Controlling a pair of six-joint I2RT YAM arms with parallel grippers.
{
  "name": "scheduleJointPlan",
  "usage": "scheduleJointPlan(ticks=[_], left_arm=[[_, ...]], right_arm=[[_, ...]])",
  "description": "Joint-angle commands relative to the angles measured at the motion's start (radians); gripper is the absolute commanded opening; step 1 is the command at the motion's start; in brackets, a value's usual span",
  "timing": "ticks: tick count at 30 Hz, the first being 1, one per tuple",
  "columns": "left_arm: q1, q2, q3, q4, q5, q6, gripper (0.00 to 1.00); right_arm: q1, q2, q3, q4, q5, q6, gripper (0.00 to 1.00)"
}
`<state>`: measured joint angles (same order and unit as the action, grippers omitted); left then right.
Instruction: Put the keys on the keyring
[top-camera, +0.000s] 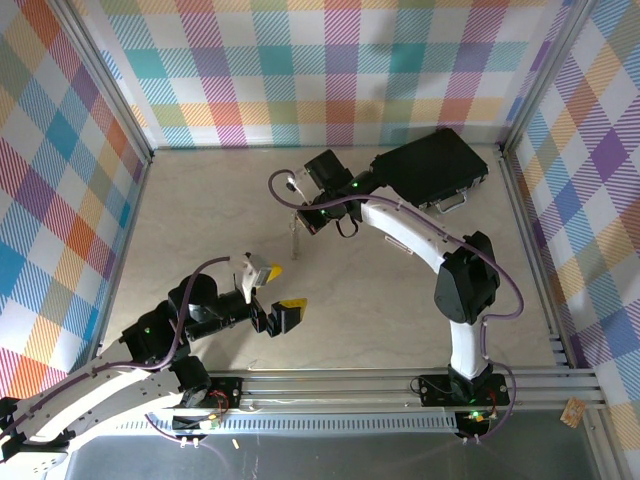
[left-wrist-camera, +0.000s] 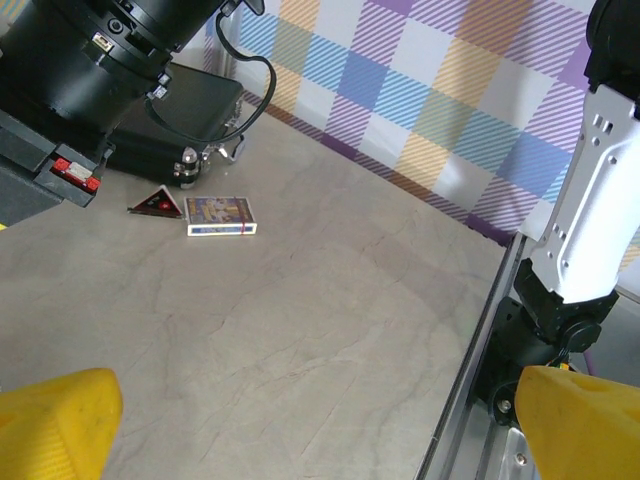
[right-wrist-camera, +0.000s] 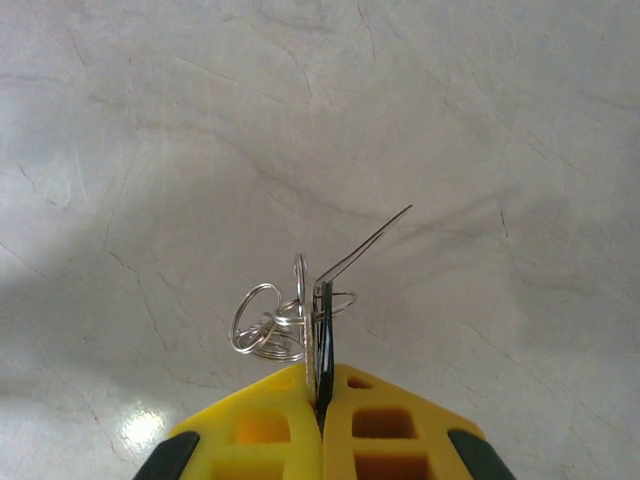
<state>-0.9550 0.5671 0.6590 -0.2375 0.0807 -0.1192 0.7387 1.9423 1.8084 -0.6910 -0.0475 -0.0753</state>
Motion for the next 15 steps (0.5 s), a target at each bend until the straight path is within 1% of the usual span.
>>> scheduleJointPlan(ticks=[1,5,8,15], left_arm=[[-0.002,0.001,0.023,-0.003,-0.016,0.000,1.00],[-0.002,0.024,0.032,-0.026,-0.030,0.000,1.00],[-0.002,0.033,0.037,-0.070,-0.060,0.000,1.00],[-0.002,0.030,0.034,-0.108,-0.118,-0.013,1.00]], right_arm=[[-0.004,-0.009,-0.002,0.041,-0.029,0.029,0.00],[-0.004,-0.022,-0.039,0.050,-0.025,0.035,0.00],[-0.004,-0.038,-0.072,0.064,-0.025,0.044,0.00],[-0.004,-0.069,-0.122,0.080,-0.032,0.055,0.00]])
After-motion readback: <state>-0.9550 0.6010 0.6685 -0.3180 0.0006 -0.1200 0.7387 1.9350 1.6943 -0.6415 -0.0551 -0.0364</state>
